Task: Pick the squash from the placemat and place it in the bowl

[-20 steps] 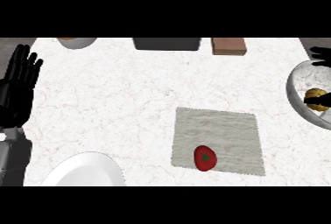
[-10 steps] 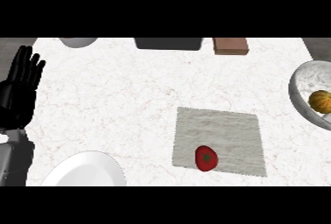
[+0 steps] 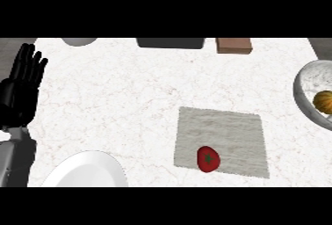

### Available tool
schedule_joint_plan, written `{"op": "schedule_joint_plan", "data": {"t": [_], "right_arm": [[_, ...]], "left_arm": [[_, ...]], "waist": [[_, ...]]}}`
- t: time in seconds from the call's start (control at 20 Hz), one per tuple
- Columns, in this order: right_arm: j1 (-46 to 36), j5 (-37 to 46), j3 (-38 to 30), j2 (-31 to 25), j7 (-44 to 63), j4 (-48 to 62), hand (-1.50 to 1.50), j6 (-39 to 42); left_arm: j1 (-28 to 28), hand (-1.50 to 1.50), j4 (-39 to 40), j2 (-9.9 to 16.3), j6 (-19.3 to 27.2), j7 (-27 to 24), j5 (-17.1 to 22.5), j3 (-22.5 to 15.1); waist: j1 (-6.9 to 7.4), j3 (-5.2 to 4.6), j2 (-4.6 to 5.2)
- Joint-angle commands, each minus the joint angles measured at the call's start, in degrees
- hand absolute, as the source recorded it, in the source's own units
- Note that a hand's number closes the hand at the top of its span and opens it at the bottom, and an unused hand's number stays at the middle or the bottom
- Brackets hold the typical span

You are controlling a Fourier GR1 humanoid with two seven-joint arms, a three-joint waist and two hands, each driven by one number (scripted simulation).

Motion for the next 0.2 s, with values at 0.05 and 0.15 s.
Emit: {"op": "schedule_joint_plan", "data": {"t": [0.05,0.15], "right_arm": [[5.3,-1.0,-1.2,-3.2,-3.6,0.8,-1.5,6.0],[5.0,-1.9,-2.0,-3.9,-2.5,0.9,-1.5,6.2]], "left_arm": [[0.4,0.0,-0.3,1.0,-0.8,0.4,1.5,1.5],[0.5,0.0,-0.8,0.7,-0.4,0.6,0.6,0.7]], "waist": [[-0.13,0.19,-0.12],[0.36,0.39,0.11]]}}
